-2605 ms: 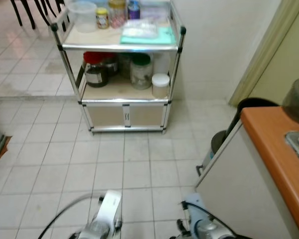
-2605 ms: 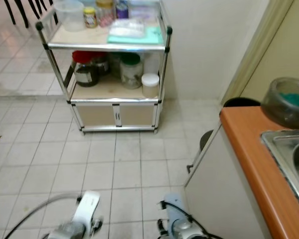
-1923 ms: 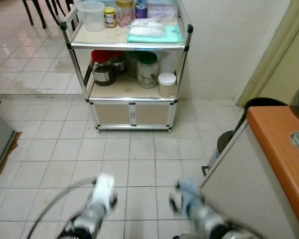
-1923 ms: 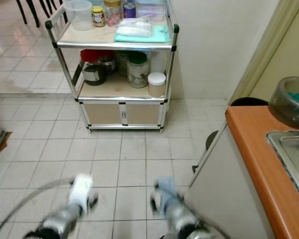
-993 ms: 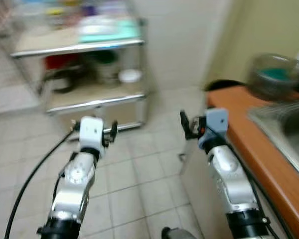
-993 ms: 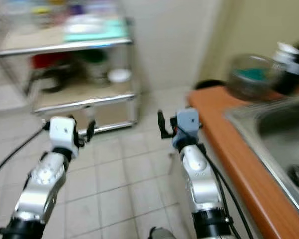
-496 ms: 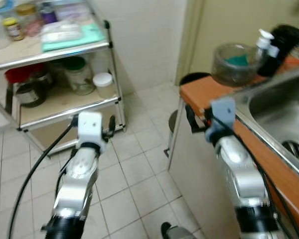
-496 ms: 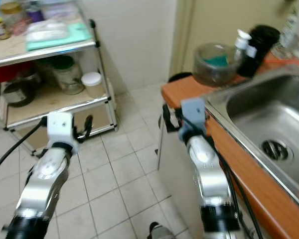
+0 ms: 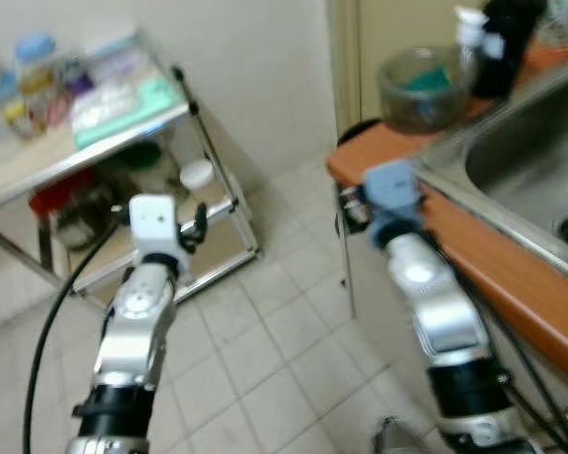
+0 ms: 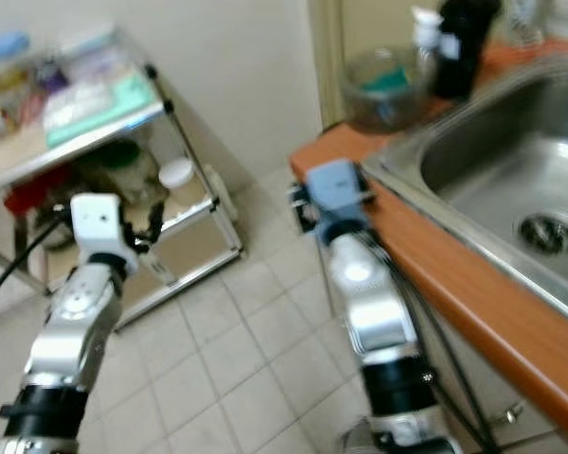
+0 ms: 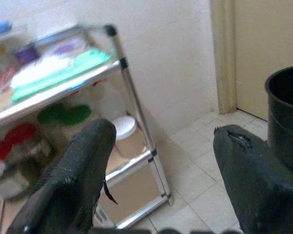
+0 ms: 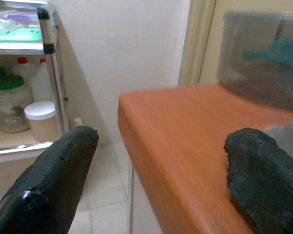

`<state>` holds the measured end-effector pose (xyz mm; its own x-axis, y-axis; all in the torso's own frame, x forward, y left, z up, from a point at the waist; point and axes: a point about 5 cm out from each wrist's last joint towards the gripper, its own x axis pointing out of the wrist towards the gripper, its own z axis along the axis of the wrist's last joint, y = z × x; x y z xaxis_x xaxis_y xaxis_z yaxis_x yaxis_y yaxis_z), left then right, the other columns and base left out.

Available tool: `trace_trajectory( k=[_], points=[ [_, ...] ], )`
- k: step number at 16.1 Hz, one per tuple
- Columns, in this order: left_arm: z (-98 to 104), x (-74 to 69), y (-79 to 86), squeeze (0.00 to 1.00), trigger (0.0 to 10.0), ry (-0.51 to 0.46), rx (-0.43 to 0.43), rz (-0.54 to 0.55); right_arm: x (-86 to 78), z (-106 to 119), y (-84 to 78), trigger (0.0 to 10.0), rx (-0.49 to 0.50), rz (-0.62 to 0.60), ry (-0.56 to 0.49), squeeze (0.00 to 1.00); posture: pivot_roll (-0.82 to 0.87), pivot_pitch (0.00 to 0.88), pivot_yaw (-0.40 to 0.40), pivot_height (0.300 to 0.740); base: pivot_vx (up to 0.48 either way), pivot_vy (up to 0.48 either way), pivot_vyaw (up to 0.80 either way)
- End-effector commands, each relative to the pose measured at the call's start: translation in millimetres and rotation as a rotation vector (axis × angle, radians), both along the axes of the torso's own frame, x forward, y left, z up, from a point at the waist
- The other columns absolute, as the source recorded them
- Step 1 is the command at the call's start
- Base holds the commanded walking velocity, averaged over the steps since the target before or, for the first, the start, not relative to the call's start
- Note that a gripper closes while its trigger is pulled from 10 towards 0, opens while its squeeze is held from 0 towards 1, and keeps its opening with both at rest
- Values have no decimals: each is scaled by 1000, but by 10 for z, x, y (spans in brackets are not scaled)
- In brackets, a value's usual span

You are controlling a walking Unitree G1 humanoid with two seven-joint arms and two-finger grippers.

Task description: Kitchen organization

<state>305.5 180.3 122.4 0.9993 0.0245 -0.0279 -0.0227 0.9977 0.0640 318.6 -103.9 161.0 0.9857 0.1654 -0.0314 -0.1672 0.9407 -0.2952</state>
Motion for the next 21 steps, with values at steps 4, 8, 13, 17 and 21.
trace_trajectory(
  k=[4,8,13,17,21],
  points=[
    [-27,-58,-1,0,10000,-2,2,-16,-37,22,-11,10000,-31,-21,-3,1000,-176,51,292,740,0,0,-788],
    [101,-98,55,0,10000,-58,31,4,-31,159,93,10000,17,21,-72,1000,-145,0,241,740,0,0,-788],
    [253,-249,-4,0,10000,-76,98,-70,-223,314,17,10000,88,38,-141,1000,-127,0,147,740,0,0,-788],
    [174,-387,-175,0,10000,-5,104,-170,-381,306,-169,10000,138,-23,-122,1000,-139,0,85,740,0,0,-788],
    [181,-438,-379,0,10000,30,11,-177,-478,129,-368,10000,182,-119,-27,1000,-112,0,23,740,0,0,-786]
  ],
)
